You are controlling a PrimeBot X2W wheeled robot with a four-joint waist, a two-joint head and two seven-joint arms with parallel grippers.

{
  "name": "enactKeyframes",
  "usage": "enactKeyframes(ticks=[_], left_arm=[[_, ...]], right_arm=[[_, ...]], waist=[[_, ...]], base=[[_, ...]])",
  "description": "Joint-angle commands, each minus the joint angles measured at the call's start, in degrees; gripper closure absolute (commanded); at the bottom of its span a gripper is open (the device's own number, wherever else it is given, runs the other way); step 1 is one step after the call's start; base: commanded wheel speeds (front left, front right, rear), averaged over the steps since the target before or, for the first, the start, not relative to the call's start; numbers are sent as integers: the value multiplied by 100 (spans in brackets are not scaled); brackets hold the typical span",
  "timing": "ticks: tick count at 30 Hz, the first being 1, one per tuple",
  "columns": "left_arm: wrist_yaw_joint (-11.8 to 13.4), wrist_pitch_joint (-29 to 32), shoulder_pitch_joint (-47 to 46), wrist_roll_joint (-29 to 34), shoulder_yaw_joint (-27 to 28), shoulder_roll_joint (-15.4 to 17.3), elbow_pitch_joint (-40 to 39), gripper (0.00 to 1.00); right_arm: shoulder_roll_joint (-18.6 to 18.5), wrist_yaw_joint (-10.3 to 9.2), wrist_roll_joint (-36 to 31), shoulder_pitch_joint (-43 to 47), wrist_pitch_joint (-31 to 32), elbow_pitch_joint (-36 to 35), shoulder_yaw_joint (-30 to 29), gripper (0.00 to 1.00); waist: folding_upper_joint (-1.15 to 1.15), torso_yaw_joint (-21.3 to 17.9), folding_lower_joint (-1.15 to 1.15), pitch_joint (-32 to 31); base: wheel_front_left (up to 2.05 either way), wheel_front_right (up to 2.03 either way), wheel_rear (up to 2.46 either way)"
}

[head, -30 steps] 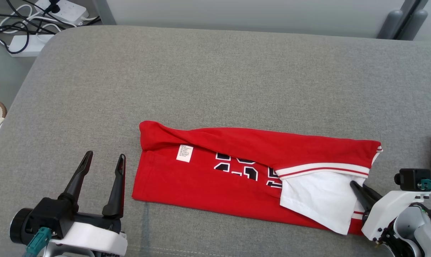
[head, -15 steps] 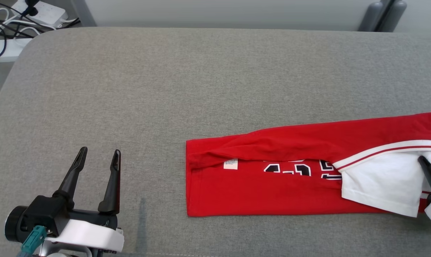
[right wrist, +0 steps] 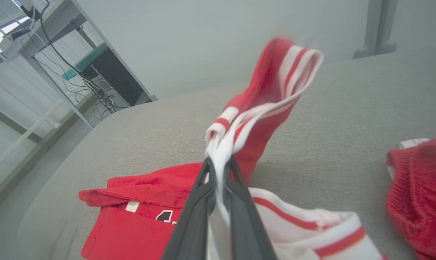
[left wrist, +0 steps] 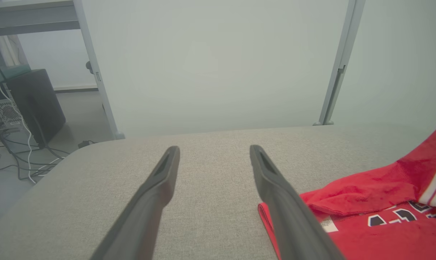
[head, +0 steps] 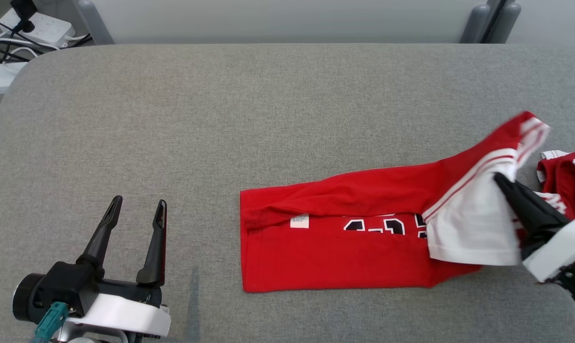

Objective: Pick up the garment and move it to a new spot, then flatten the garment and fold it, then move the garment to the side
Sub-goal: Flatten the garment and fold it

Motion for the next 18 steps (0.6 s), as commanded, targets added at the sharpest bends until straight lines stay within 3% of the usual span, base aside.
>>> enactKeyframes(ticks=[1, 8, 13, 18], left_arm=[[-36, -53, -241, 44, 244, 156, -96, 0], [-101, -53, -302, 79, 204, 80, -74, 0], [-145, -53, -360, 113, 186, -4, -38, 0], [-196, -53, -424, 151, 152, -73, -1, 0]], right_arm=[[-48, 2, 59, -90, 84, -334, 77, 100], [1017, 2, 71, -702, 507, -670, 763, 100], [1772, 2, -101, -1215, 427, -54, 1322, 100], [2195, 2, -225, -1564, 286, 853, 1809, 100]], waist=[[0, 7, 0, -5], [0, 151, 0, -7], [0, 378, 0, 33], [0, 648, 0, 57]], base=[[0, 0, 0], [0, 0, 0], [0, 0, 0], [0, 0, 0]])
